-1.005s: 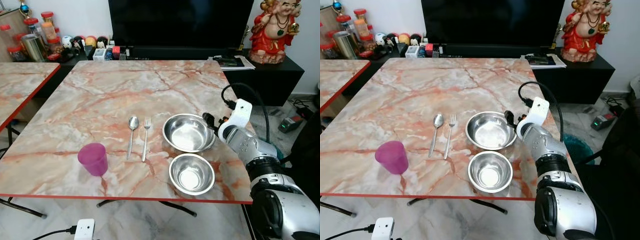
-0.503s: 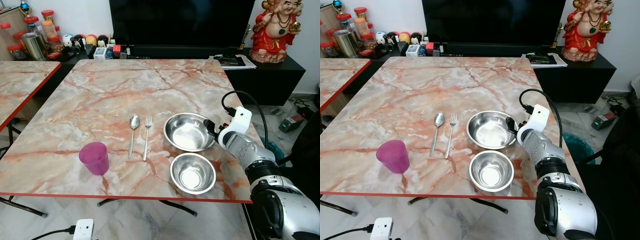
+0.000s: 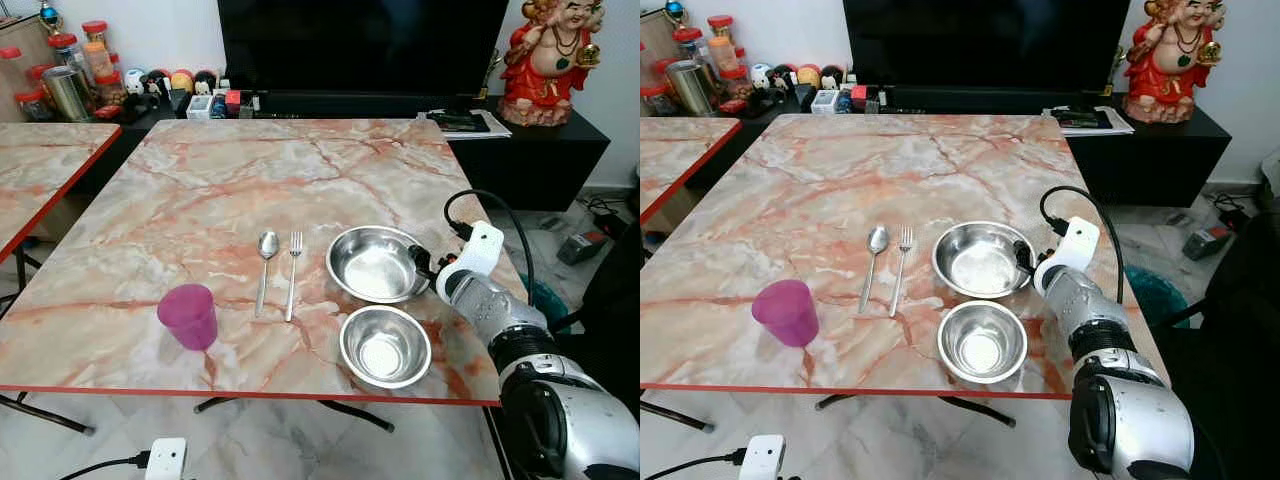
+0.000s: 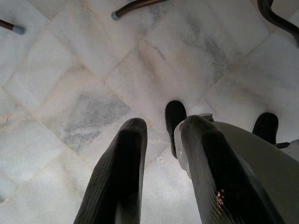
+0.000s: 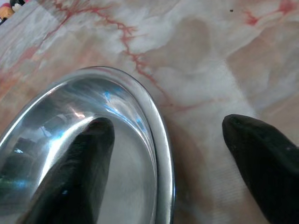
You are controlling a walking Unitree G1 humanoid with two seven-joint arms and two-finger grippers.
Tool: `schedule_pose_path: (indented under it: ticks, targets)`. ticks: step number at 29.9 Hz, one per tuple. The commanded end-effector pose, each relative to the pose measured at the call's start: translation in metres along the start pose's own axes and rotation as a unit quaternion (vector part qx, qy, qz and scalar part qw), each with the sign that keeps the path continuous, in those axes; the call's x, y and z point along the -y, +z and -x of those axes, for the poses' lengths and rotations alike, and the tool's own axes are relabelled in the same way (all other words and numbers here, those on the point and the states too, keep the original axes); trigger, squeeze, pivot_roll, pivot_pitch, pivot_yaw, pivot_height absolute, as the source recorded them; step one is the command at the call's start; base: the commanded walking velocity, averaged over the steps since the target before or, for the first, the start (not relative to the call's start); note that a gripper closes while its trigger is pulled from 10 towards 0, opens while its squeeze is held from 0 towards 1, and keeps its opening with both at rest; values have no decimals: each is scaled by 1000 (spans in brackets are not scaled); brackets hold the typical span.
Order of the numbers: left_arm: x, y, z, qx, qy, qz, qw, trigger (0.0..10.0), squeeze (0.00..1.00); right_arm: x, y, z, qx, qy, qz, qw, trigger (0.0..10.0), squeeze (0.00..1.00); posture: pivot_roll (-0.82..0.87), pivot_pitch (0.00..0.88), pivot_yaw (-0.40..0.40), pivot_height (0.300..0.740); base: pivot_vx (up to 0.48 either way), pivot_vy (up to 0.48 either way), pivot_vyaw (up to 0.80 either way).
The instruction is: Setting the table
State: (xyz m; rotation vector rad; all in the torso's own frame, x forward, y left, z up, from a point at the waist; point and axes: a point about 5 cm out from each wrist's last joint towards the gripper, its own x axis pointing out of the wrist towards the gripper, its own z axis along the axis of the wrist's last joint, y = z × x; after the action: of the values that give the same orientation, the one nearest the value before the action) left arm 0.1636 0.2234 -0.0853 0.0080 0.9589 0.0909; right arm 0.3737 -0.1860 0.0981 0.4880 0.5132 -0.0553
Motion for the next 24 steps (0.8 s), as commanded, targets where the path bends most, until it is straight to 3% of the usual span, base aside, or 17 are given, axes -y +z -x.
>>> schedule_pose_path:
  ticks: [1,24]
  targets:
    - [-2,-5,1,-12,1,0,1000,10000,0,0,0,0,3,3,-2,1000,0,0,11,0,0,732,0,0,0]
    - [-1,-5,1,-12,1,-1,1000,10000,0,-1,-1,-1,-3,10,19,1000,0,0,8,0,-2,732,0,0,0]
